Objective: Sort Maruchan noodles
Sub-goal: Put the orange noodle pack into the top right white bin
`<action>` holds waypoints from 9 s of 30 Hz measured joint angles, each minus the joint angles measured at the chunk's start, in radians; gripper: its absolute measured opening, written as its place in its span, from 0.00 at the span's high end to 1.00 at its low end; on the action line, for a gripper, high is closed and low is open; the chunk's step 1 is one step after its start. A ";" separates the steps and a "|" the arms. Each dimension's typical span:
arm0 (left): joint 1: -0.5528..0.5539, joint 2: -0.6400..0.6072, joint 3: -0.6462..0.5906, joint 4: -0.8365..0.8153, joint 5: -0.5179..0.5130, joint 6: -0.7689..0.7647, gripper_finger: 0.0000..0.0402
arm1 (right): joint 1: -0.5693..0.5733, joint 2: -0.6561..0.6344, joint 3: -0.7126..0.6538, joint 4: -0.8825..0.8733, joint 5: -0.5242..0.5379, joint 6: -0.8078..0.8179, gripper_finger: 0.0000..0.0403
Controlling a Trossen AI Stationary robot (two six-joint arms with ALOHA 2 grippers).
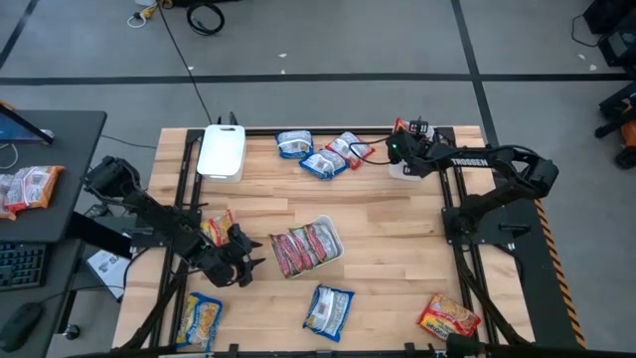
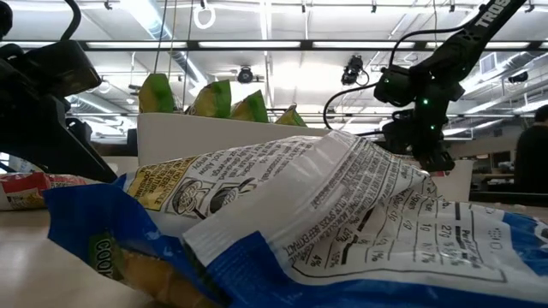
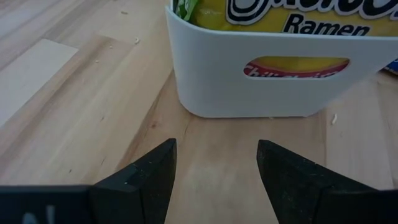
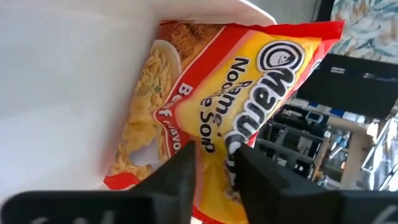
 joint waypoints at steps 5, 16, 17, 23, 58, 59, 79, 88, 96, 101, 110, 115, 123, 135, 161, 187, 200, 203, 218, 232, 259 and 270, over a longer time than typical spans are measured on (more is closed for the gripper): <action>0.000 0.000 0.000 0.001 0.000 -0.002 0.44 | 0.000 0.001 0.000 -0.006 0.006 0.019 0.54; 0.000 0.000 0.000 0.002 0.003 -0.008 0.44 | 0.066 -0.031 -0.002 -0.019 0.053 0.062 0.32; 0.000 0.000 0.000 0.002 0.003 -0.008 0.44 | 0.084 -0.044 0.002 -0.032 0.069 0.082 0.31; 0.000 0.000 0.000 0.014 0.021 -0.004 0.44 | 0.235 -0.107 0.063 -0.220 0.239 0.207 0.31; -0.002 0.000 0.001 0.070 0.044 0.039 0.44 | 0.271 0.422 0.241 0.299 -0.287 0.383 0.55; -0.001 0.000 0.001 0.069 0.042 0.039 0.44 | 0.262 0.425 0.242 0.303 -0.299 0.386 0.60; 0.000 0.000 0.001 0.075 -0.030 0.035 0.44 | 0.153 0.024 0.240 0.168 -0.727 0.685 0.99; 0.000 0.000 0.001 0.078 -0.095 0.037 0.44 | 0.110 -0.162 0.240 0.038 -0.911 0.860 0.99; 0.012 -0.002 0.019 0.090 -0.100 0.078 0.44 | 0.164 -0.250 0.240 -0.310 -0.817 0.857 0.99; 0.057 -0.002 0.034 0.091 -0.100 0.161 0.44 | 0.400 -0.225 0.240 -0.548 -0.742 0.994 1.00; 0.146 -0.002 0.037 0.092 0.037 0.183 0.44 | 0.736 -0.135 0.240 -0.669 -0.752 1.521 0.99; 0.151 -0.002 0.037 0.092 0.056 0.185 0.44 | 0.828 -0.036 0.240 -0.637 -0.803 1.621 0.99; 0.151 -0.002 0.037 0.090 0.089 0.208 0.44 | 0.808 0.101 0.240 -0.106 -0.763 1.427 0.91; 0.143 -0.002 0.037 0.075 0.183 0.107 0.44 | 0.680 0.054 0.241 -0.257 -0.579 0.961 0.67; 0.176 -0.002 0.037 0.055 0.117 0.158 0.44 | 0.901 0.191 0.249 -0.143 -0.641 0.733 0.70; 0.242 -0.002 0.037 0.053 0.113 0.195 0.44 | 1.110 0.201 0.065 0.054 -0.225 0.685 0.44; 0.239 -0.002 0.038 0.054 0.114 0.191 0.44 | 1.081 0.370 0.047 0.139 -0.058 0.706 0.57; 0.239 -0.002 0.038 0.052 0.115 0.192 0.44 | 1.064 0.332 0.043 0.114 -0.076 0.791 0.74; 0.239 -0.002 0.038 0.045 0.115 0.183 0.44 | 0.721 -0.353 0.042 -0.280 -0.177 0.958 0.95; 0.240 -0.002 0.038 0.059 0.115 0.178 0.44 | 0.301 -0.663 0.043 -0.363 -0.385 0.788 0.95; 0.239 -0.002 0.038 0.060 0.126 0.164 0.44 | 0.123 -0.501 0.043 -0.276 -0.856 0.611 0.95; 0.239 -0.002 0.038 0.058 0.133 0.182 0.44 | 0.083 -0.493 -0.088 -0.067 -0.830 0.814 0.95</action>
